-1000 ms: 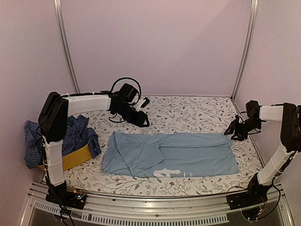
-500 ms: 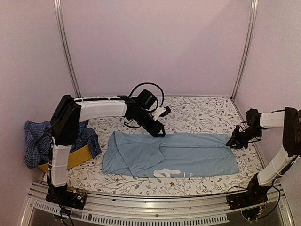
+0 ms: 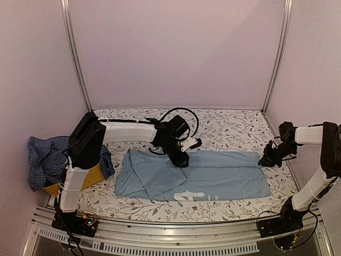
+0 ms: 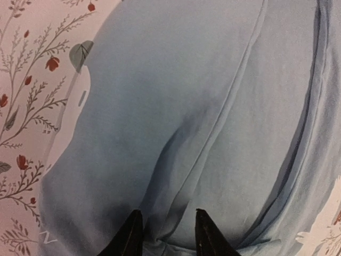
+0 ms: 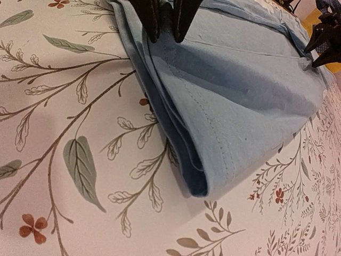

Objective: Fold and stack the mixed laundry pile
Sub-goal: Adjust the rectangle-folded T-shirt at the center of the board.

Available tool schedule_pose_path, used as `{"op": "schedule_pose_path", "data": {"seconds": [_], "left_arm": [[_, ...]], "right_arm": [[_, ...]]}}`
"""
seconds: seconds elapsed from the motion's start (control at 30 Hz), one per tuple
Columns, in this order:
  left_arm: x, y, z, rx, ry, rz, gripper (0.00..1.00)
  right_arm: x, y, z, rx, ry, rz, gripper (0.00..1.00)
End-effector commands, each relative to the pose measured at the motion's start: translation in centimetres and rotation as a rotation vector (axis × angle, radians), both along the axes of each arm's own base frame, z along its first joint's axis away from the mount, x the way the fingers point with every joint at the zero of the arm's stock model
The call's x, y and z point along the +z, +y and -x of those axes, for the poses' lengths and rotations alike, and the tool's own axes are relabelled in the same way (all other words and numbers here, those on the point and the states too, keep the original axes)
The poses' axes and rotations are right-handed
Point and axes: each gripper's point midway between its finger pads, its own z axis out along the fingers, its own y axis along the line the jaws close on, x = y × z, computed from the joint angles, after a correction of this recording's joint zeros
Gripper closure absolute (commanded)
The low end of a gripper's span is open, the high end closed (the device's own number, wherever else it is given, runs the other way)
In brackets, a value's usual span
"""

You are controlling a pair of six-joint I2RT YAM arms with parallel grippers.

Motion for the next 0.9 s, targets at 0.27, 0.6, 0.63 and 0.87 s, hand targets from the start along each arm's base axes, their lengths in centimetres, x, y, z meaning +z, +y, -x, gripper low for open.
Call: {"op": "schedule_pose_path", "data": {"seconds": [0.27, 0.6, 0.63, 0.87], "left_arm": [[3.6, 1.2, 0.4, -0.074, -0.104, 0.003, 1.0], [2.4, 2.3, 3.2, -0.11, -0.034, 0.0, 0.77], [2.6, 2.3, 3.2, -0.099, -0.028, 0.005, 0.69], [8.0, 4.9, -0.2, 0.127, -0.037, 0.169, 0.46]], "right_arm": [[0.3, -1.0, -1.8, 0.0, -0.028, 0.032, 0.95], [-0.1, -0.8, -0.3, 0.007, 0.0, 0.028, 0.83], [0.0, -1.0, -0.2, 0.005, 0.004, 0.036, 0.78], [7.3, -2.1, -3.5, 0.006, -0.235, 0.112, 0.48]]}}
